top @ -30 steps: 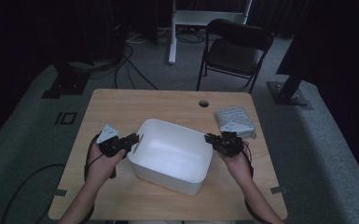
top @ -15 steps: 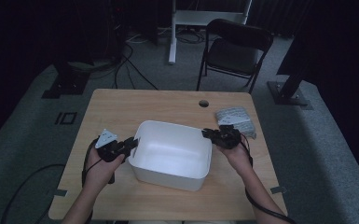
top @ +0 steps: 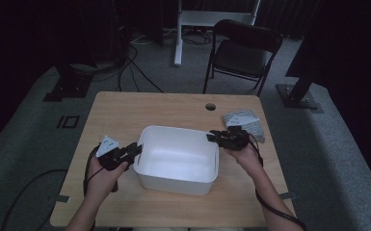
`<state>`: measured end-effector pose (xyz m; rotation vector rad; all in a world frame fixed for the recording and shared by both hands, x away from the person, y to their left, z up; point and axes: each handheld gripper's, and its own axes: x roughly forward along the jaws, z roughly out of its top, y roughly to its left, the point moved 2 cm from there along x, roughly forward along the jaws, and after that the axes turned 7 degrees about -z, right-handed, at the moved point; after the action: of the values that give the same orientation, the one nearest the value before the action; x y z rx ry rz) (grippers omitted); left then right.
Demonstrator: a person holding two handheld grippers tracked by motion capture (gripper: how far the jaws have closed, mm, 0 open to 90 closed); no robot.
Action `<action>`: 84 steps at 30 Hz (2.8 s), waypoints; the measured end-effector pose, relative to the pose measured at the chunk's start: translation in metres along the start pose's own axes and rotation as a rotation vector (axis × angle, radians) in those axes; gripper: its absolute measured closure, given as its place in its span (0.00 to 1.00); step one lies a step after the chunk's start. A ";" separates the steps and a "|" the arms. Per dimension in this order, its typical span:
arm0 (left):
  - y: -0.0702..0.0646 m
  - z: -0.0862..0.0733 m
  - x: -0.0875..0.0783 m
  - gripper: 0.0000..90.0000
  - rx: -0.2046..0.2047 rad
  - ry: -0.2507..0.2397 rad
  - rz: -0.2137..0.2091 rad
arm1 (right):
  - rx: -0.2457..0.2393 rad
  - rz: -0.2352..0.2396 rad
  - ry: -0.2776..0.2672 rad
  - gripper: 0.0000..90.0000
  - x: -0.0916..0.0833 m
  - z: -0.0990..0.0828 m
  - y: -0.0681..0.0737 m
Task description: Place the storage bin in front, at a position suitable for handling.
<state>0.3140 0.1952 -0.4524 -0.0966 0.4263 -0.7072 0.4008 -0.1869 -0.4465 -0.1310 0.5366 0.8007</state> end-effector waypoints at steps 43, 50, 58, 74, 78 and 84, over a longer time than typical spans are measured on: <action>0.024 0.011 0.049 0.80 0.041 0.057 0.011 | 0.139 -0.274 0.000 0.90 -0.013 -0.007 0.027; 0.020 0.010 0.045 0.79 0.050 0.077 0.024 | 0.106 -0.274 0.012 0.94 -0.005 0.000 0.024; 0.014 0.007 0.038 0.79 0.035 0.075 0.029 | 0.113 -0.245 0.005 0.96 0.002 0.005 0.015; 0.018 0.008 0.048 0.74 0.062 0.068 0.043 | 0.122 -0.227 0.007 0.78 -0.016 -0.011 0.027; 0.019 0.007 0.048 0.72 0.043 0.060 0.047 | 0.104 -0.255 0.029 0.78 -0.013 -0.011 0.030; 0.019 0.008 0.050 0.77 0.061 0.063 0.031 | 0.134 -0.265 0.040 0.83 -0.008 -0.009 0.029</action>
<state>0.3625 0.1768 -0.4662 -0.0101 0.4651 -0.6939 0.3718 -0.1748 -0.4473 -0.0918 0.5955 0.5036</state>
